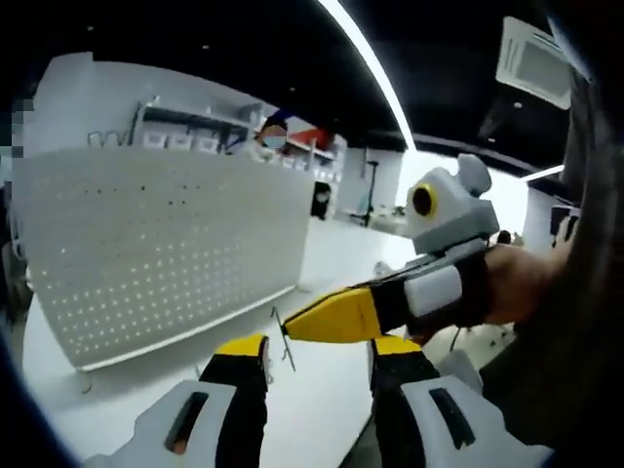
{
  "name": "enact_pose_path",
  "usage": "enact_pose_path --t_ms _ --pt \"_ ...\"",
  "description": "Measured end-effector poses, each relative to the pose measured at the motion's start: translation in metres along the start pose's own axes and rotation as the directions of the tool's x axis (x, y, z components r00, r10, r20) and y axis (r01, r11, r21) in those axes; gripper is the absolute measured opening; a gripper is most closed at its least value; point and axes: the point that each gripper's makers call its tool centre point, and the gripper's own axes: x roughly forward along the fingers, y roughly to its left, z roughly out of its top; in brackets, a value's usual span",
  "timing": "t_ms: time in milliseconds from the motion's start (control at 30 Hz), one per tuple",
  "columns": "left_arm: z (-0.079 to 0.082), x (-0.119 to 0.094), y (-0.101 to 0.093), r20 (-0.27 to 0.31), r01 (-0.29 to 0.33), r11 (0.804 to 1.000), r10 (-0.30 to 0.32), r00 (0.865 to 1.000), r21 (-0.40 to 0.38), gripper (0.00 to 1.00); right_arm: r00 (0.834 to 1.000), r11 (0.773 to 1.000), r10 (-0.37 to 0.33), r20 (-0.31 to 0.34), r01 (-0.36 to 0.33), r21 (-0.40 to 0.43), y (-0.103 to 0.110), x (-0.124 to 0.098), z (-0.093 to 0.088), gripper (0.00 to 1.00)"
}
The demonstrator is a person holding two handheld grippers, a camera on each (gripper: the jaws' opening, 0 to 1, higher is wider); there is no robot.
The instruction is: Insert the hook assembly into the mounting plate slot until the hook locks in place.
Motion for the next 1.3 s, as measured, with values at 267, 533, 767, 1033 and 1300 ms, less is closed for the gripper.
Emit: enact_pose_path --t_ms 267,533,767,1033,1300 --pt "0.0 -0.005 -0.001 -0.022 0.021 0.998 -0.022 1.0 -0.06 0.6 1.0 0.999 -0.006 -0.008 0.006 -0.042 -0.001 0.0 -0.001 0.0" --pt "-0.001 -0.009 0.004 -0.022 0.01 0.995 -0.013 1.0 -0.102 0.74 1.0 0.998 -0.012 -0.01 0.011 -0.059 -0.002 -0.002 -0.001 0.0" --pt "0.003 -0.011 0.004 0.001 -0.003 0.996 0.003 1.0 -0.086 0.83 1.0 0.995 -0.009 0.001 0.009 -0.103 0.001 -0.003 0.002 0.0" --pt "0.01 -0.02 0.001 0.041 0.011 0.998 -0.008 0.999 -0.068 0.91 0.999 0.984 -0.035 0.0 0.034 -0.173 -0.003 0.002 0.003 0.0" --pt "0.007 -0.019 0.002 0.04 0.016 0.991 -0.011 0.999 -0.136 0.99 0.998 0.966 -0.062 0.004 0.061 -0.251 -0.007 0.008 0.006 0.0"
